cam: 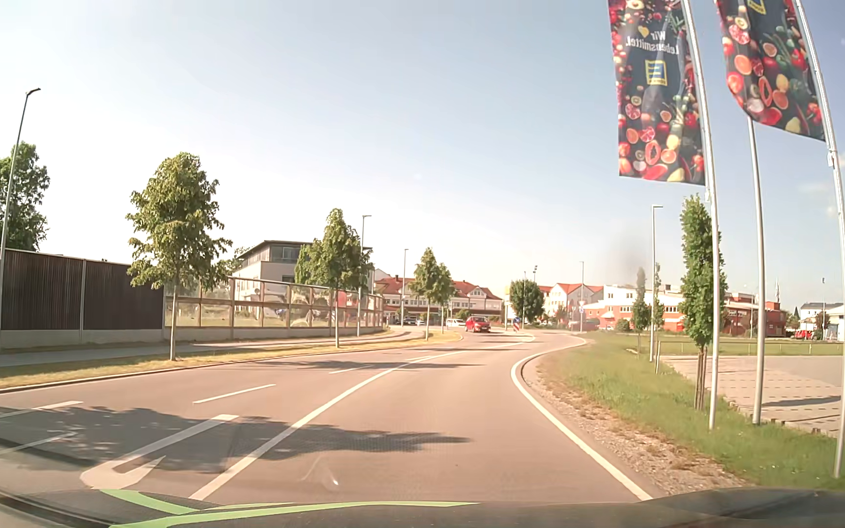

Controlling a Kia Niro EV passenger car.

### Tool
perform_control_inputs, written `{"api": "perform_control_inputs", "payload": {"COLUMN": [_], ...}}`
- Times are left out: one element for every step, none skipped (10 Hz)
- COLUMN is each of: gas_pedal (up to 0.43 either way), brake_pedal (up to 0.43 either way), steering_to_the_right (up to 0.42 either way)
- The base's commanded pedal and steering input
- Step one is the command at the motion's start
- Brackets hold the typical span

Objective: Follow the waypoints while adhering to traffic rules and regulations

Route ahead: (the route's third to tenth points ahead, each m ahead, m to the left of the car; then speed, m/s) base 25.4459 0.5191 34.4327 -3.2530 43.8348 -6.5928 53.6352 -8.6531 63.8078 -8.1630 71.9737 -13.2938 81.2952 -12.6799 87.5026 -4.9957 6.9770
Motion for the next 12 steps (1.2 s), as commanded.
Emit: {"api": "perform_control_inputs", "payload": {"gas_pedal": [0.157,0.150,0.150,0.150,0.138,0.138,0.138,0.138,0.130,0.130,0.130,0.118], "brake_pedal": [0.000,0.000,0.000,0.000,0.000,0.000,0.000,0.000,0.000,0.000,0.000,0.000], "steering_to_the_right": [0.019,0.020,0.023,0.025,0.030,0.031,0.032,0.034,0.040,0.045,0.050,0.055]}}
